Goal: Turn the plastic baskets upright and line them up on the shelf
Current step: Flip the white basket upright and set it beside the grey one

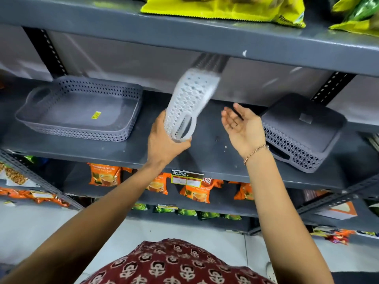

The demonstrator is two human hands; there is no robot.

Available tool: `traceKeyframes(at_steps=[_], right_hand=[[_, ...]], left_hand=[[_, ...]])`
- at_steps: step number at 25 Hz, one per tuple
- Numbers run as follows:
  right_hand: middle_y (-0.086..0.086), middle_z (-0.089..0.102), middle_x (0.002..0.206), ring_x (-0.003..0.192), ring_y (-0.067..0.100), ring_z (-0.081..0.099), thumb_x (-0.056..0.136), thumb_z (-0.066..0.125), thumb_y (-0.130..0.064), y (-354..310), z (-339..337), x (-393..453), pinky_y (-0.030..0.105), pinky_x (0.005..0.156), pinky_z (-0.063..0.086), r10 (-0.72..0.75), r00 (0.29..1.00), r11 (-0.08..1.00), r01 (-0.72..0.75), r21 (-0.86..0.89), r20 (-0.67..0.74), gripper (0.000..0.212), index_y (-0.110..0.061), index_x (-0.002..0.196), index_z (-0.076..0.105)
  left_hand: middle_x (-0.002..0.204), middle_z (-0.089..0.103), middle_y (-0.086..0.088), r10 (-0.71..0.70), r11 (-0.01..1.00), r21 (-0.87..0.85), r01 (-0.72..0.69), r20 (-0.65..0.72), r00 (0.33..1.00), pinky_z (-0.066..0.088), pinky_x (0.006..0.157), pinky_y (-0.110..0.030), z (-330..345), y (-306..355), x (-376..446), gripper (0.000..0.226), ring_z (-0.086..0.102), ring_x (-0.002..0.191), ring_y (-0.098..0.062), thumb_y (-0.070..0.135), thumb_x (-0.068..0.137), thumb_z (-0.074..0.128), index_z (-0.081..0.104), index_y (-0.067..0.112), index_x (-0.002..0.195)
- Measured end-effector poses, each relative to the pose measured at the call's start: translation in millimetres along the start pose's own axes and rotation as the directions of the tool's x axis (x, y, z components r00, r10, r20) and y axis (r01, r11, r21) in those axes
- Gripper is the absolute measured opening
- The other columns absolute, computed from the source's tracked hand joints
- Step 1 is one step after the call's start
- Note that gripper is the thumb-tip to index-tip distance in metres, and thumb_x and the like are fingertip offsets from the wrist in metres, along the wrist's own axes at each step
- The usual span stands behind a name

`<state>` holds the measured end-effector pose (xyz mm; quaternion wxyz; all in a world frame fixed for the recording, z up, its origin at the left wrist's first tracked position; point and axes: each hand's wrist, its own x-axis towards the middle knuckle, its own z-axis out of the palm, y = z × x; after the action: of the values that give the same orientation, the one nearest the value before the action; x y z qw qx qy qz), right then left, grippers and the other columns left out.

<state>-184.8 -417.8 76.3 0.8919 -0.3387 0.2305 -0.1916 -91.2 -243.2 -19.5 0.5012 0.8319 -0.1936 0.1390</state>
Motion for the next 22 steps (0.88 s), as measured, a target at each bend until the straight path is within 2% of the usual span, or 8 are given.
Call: traceKeyframes(at_steps=[3,6,12,13,15,17,20,22], right_hand=[[0.013,0.060,0.089,0.081,0.021,0.059,0.096,0.040,-0.012,8.6,-13.0,9.7,0.027,0.076,0.052,0.032,0.998,0.999,-0.033,-0.013,-0.056,0.016,-0.007,0.090,0.054],[0.012,0.060,0.087,0.080,0.022,0.060,0.095,0.042,-0.011,13.3,-24.7,24.0,0.027,0.076,0.053,0.040,0.996,0.998,-0.043,-0.039,-0.080,0.014,-0.007,0.088,0.054],[0.009,0.061,0.083,0.069,0.011,0.063,0.093,0.042,-0.001,10.1,-42.5,59.9,0.026,0.075,0.053,-0.130,0.988,0.850,0.067,-0.522,-0.086,0.017,-0.007,0.094,0.059],[0.012,0.061,0.089,0.072,0.010,0.063,0.091,0.042,0.004,9.7,-46.6,67.3,0.031,0.083,0.053,-0.195,0.980,0.717,0.116,-0.687,-0.038,0.021,-0.002,0.101,0.059],[0.016,0.058,0.117,0.100,0.018,0.060,0.085,0.043,0.010,5.0,-55.8,82.2,0.034,0.101,0.043,-0.212,0.966,0.173,0.183,-0.968,0.145,0.039,0.001,0.121,0.052],[0.014,0.044,0.141,0.125,0.028,0.047,0.079,0.047,0.009,1.3,-62.7,93.9,0.034,0.107,0.037,0.013,0.975,-0.310,0.213,-0.927,0.220,0.060,-0.008,0.136,0.042],[0.011,0.042,0.146,0.142,0.025,0.027,0.078,0.053,0.005,4.8,-63.9,107.4,0.044,0.119,0.009,0.146,0.972,-0.648,0.235,-0.724,0.185,0.063,-0.015,0.137,0.043],[0.012,0.058,0.132,0.137,0.024,0.037,0.082,0.054,-0.003,9.9,-60.5,107.9,0.046,0.118,0.003,0.125,0.963,-0.733,0.252,-0.631,0.239,0.043,-0.016,0.123,0.058]], left_hand=[[0.091,0.062,0.025,-0.217,0.941,-0.260,0.219,0.037,0.976,0.044,0.066,0.000,0.6,-3.0,-4.6,0.072,0.059,0.080,0.016,0.056,0.062,0.067,0.047,0.025,0.123],[0.091,0.068,0.016,-0.461,0.759,-0.460,0.461,0.121,0.879,0.049,0.079,-0.025,3.0,-13.7,0.3,0.048,0.065,0.093,-0.004,0.055,0.076,0.052,0.061,0.024,0.110],[0.086,0.062,-0.020,-0.631,0.753,-0.158,0.639,0.102,0.769,0.041,0.077,-0.043,0.5,-16.7,22.7,0.044,0.054,0.088,-0.035,0.042,0.087,0.036,0.052,0.009,0.064],[0.088,0.062,-0.024,-0.634,0.759,-0.103,0.643,0.107,0.766,0.041,0.077,-0.043,-1.4,-17.9,26.4,0.045,0.055,0.089,-0.037,0.039,0.090,0.036,0.053,0.005,0.066],[0.118,0.058,-0.028,-0.581,0.813,0.043,0.581,0.127,0.804,0.044,0.089,-0.046,-1.9,-17.3,30.1,0.044,0.051,0.115,-0.042,0.034,0.096,0.035,0.056,-0.003,0.108],[0.155,0.018,-0.023,-0.434,0.901,0.094,0.424,0.165,0.886,0.030,0.111,-0.048,-0.8,-2.4,28.1,0.066,0.023,0.142,-0.037,0.035,0.098,0.036,0.011,-0.001,0.147],[0.158,0.014,-0.018,-0.170,0.977,0.183,0.109,0.367,0.915,0.036,0.108,-0.045,13.0,26.8,27.1,0.084,0.031,0.139,-0.034,0.051,0.093,0.041,0.000,0.004,0.148],[0.139,0.046,-0.022,-0.142,0.913,0.377,-0.155,0.651,0.746,0.043,0.093,-0.042,24.1,35.0,26.5,0.072,0.047,0.124,-0.037,0.056,0.088,0.047,0.034,0.006,0.138]])
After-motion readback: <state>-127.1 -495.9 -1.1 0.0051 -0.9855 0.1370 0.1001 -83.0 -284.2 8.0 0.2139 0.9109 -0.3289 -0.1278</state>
